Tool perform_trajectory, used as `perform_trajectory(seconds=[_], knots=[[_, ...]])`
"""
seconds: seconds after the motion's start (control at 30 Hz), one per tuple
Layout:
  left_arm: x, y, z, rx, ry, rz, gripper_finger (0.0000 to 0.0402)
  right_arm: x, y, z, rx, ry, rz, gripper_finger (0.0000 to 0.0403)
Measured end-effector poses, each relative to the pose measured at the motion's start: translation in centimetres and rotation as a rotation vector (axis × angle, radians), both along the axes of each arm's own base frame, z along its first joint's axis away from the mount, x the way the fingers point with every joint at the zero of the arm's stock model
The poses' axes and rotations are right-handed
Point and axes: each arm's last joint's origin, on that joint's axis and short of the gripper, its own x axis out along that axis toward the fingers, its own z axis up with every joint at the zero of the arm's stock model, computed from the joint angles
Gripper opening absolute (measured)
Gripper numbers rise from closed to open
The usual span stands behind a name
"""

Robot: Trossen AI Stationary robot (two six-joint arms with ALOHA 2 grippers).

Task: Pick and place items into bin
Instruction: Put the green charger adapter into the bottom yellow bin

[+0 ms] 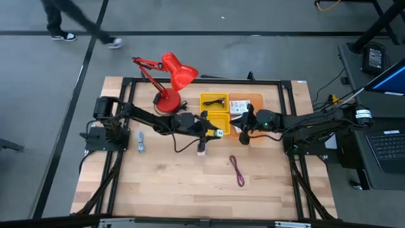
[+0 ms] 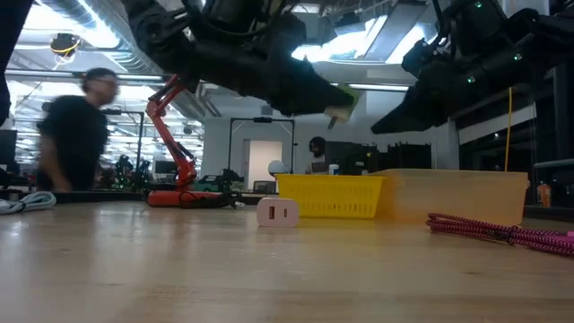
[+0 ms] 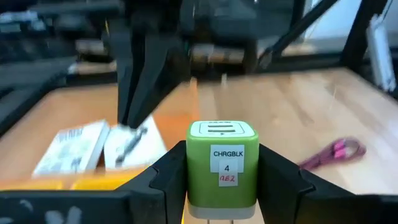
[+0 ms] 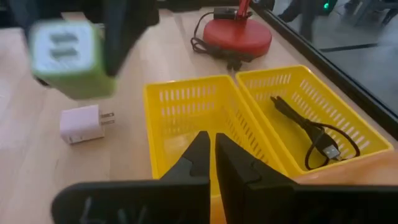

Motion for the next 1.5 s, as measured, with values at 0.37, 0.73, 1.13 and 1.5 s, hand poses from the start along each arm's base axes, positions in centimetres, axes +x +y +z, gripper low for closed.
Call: perform_trajectory(seconds=[0.37, 0.73, 1.13, 1.5], knots=[[1.3, 2.0, 1.4, 0.041, 0.203, 0.137, 0.0144, -0.1, 0.3, -0.2, 0.027, 0.017, 0.003, 0.0010], [1.3, 3.4, 1.7, 0.057, 0.320, 0.240, 0.0144, 0.0, 0.3, -0.1, 0.000, 0.007, 0.015, 0.0010], [1.7, 4.8, -0.6, 0.024, 0.378, 0.260, 0.0144, 0.2, 0.3, 0.3, -0.028, -0.031, 0.024, 0.0010], [1.7, 5.8, -1.4, -0.006, 0.389, 0.248, 0.0146, 0.2, 0.3, 0.4, -0.052, -0.031, 0.033, 0.0010]])
